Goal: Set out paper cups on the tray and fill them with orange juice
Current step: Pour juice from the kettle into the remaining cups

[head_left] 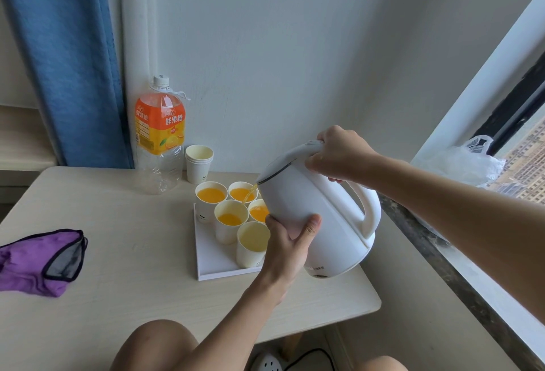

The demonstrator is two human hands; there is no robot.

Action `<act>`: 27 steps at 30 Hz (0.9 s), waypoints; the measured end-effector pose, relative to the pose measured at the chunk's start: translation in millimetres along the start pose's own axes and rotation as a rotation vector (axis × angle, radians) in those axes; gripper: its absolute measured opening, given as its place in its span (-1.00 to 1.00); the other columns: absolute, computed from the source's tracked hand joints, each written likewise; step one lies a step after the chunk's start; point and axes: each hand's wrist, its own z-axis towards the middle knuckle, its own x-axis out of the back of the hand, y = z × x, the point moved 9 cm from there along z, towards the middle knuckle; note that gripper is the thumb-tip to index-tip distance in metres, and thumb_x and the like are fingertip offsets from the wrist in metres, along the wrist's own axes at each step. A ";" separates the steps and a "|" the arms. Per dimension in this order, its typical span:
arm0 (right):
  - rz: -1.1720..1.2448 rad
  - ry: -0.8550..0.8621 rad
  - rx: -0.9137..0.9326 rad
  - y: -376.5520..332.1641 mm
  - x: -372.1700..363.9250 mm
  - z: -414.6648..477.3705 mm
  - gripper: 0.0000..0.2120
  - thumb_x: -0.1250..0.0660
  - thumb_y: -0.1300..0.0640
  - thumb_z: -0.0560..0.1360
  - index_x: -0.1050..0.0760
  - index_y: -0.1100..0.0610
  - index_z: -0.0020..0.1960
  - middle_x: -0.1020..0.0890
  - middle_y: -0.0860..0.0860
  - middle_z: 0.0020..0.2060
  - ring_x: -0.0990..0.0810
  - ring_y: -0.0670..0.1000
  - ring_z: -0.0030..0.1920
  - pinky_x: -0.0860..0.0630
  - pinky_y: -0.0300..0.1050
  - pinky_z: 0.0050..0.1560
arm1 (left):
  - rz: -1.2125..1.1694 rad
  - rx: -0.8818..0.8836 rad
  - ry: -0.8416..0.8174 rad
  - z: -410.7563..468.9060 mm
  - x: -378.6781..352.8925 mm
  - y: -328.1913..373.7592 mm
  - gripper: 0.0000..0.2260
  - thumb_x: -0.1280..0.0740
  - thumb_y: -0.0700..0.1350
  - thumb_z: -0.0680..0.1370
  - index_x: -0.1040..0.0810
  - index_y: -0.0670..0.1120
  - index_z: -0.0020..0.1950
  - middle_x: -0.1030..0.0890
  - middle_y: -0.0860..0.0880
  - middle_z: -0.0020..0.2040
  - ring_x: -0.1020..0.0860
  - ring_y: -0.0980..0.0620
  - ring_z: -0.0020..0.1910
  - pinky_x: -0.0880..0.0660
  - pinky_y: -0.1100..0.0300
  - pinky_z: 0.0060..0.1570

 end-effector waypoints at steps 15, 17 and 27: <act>-0.016 -0.002 0.008 -0.5 0.3 1.0 -0.86 -0.23 0.21 0.34 -0.51 0.22 -0.14 -0.62 0.10 -0.46 -0.54 0.09 -0.49 -0.59 -0.07 -0.28 | 0.002 0.006 -0.007 1.0 -1.5 -1.2 -0.30 -0.50 0.20 0.38 -0.30 -0.02 0.37 -0.60 0.09 0.27 -0.61 0.18 0.20 -0.61 0.14 0.14; -0.018 0.000 0.008 -0.9 0.4 1.5 -0.85 -0.24 0.22 0.34 -0.51 0.23 -0.14 -0.62 0.10 -0.46 -0.55 0.09 -0.48 -0.61 -0.04 -0.26 | 0.006 0.003 -0.003 1.6 -1.2 -1.6 -0.31 -0.50 0.20 0.38 -0.30 -0.02 0.37 -0.60 0.09 0.27 -0.61 0.19 0.20 -0.59 0.13 0.18; -0.024 -0.003 0.012 -2.9 0.4 1.6 -0.84 -0.24 0.21 0.34 -0.52 0.23 -0.12 -0.62 0.10 -0.44 -0.56 0.09 -0.46 -0.62 -0.03 -0.24 | 0.004 0.007 0.007 0.2 -0.9 -0.2 -0.33 -0.51 0.19 0.40 -0.31 -0.02 0.37 -0.60 0.11 0.28 -0.60 0.22 0.20 -0.58 0.02 0.26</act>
